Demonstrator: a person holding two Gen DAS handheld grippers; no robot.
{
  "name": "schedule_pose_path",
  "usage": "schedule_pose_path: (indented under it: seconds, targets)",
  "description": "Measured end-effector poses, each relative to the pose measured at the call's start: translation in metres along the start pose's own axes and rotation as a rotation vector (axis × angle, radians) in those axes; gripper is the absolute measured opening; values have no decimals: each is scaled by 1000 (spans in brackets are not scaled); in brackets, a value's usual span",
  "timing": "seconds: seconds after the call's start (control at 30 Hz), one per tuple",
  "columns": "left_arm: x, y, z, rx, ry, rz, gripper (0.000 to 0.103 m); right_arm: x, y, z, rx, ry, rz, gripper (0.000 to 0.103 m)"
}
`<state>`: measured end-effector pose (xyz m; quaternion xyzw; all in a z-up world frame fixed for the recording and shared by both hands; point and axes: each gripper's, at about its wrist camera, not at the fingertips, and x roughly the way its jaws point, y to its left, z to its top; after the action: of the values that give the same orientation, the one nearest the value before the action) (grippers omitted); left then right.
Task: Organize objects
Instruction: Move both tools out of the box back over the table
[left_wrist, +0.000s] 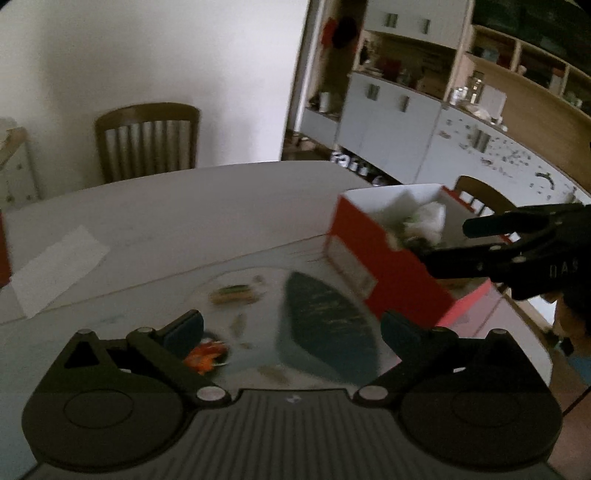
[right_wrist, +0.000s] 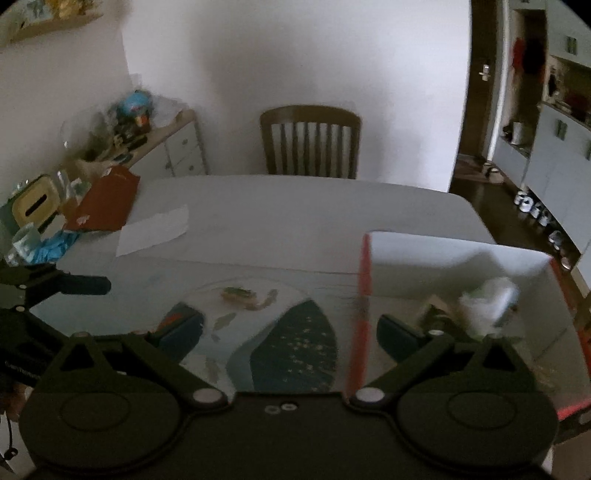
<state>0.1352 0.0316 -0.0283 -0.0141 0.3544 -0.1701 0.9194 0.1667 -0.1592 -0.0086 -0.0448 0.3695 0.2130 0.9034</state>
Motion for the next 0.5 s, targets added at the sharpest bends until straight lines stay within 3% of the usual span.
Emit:
schedule_pose_path:
  seconds: [0.17,0.5]
  targets:
    - [1,25,-13,2,-9,56,103,27,22,8,-54,39,15,102]
    - [39,58,-40,0,48,100,103,87,45,16,-133,104,14,100]
